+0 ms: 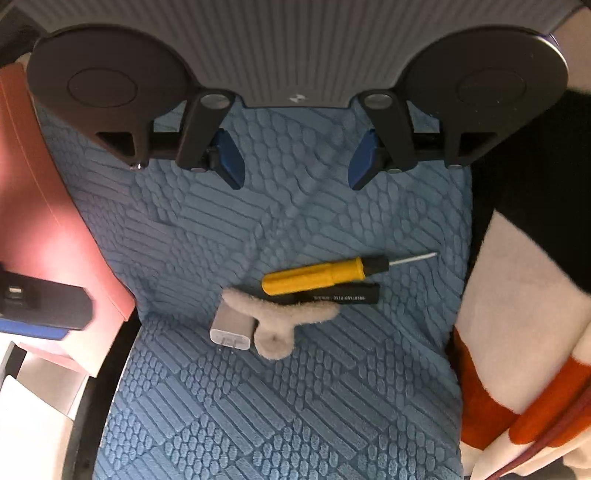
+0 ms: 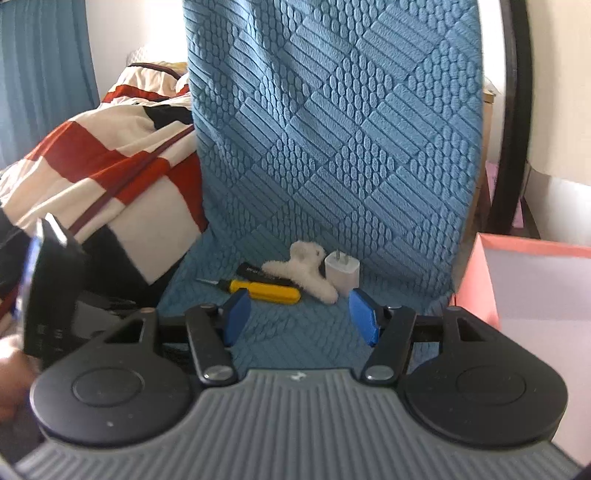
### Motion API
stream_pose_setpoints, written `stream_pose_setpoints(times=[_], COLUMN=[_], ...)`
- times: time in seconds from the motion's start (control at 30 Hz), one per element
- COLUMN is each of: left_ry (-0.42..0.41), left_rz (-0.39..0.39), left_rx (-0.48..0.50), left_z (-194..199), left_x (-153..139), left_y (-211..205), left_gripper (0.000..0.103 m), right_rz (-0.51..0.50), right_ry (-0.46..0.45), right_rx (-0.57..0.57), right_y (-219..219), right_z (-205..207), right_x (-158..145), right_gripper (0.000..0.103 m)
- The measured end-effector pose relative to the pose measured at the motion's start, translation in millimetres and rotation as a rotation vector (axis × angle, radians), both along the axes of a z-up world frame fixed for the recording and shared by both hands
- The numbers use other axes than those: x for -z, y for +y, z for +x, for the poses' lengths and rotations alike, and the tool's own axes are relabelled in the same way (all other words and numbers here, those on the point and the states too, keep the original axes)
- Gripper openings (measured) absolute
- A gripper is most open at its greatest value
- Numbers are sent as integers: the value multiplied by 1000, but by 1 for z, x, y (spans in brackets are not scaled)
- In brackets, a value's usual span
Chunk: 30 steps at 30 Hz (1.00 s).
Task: Organize rigid objects
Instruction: 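Move both tools back toward the remaining objects on the cushion, then close left gripper on the yellow screwdriver while right gripper closes on the white charger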
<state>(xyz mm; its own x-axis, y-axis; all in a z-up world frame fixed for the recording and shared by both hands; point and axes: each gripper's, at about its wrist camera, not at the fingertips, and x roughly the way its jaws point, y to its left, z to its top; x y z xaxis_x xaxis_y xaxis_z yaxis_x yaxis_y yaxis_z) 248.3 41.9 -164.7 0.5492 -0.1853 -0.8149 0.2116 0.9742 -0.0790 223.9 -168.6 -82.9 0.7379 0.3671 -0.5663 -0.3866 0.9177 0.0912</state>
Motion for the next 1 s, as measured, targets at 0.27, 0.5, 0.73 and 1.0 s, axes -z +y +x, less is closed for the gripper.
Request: stream_pose_setpoints(times=[0.27, 0.5, 0.73, 1.0], left_ry=[-24, -24, -42, 18], left_rz=[83, 126, 108, 40], left_rx=[123, 178, 188, 168], left_z=[36, 69, 87, 98], left_x=[3, 13, 16, 21], left_y=[2, 20, 26, 37], left_gripper=[68, 68, 68, 66], right_rz=[-25, -57, -94, -110], right_ry=[58, 68, 99, 156], right_rx=[27, -1, -8, -103], right_y=[6, 15, 17, 28], right_z=[50, 84, 128, 162], right_x=[37, 50, 61, 65], right_gripper=[61, 61, 61, 61])
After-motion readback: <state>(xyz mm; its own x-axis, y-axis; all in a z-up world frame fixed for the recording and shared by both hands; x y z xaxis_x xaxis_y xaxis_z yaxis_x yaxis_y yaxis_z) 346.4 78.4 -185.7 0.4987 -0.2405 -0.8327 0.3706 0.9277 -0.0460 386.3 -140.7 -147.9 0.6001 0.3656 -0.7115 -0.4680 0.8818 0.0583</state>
